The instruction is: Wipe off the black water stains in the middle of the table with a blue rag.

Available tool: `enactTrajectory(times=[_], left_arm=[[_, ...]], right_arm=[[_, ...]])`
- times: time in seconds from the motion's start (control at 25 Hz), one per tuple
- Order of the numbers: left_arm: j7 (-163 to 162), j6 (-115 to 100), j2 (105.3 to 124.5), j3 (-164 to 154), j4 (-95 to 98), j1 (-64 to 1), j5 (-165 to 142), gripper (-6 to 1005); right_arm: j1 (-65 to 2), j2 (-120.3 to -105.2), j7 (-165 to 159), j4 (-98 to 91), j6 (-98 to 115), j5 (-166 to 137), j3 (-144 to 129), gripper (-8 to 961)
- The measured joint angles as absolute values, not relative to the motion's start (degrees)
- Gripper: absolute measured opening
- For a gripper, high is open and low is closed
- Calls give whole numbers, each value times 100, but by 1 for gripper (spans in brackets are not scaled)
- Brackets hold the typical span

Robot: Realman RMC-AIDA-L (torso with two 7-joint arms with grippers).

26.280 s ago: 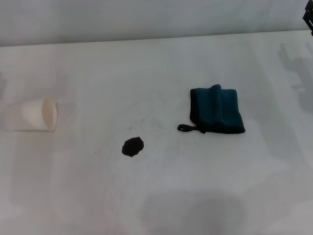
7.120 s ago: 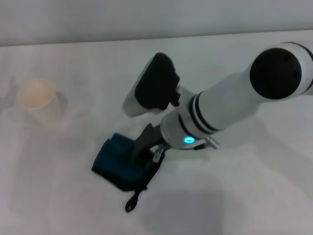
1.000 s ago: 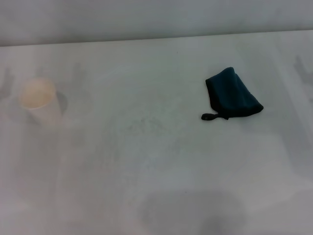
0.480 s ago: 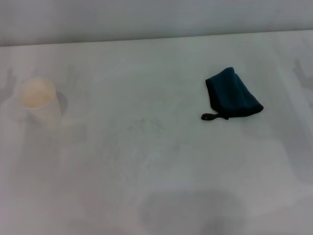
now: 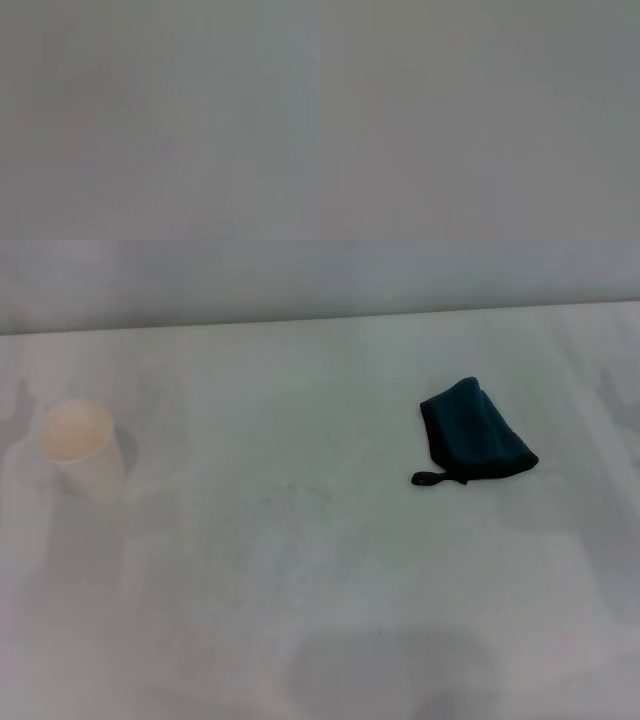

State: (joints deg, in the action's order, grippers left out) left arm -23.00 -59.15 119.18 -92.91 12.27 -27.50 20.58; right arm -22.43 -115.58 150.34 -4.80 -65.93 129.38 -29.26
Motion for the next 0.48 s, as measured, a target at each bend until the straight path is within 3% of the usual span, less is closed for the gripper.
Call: enactTrajectory(times=[0.48], left_arm=[[-2303,-5907,11954,-9318,1240,-2710,2056,875]], right_arm=[[-2239,-11558,15038,-466,-6612,12950,-2901,860]])
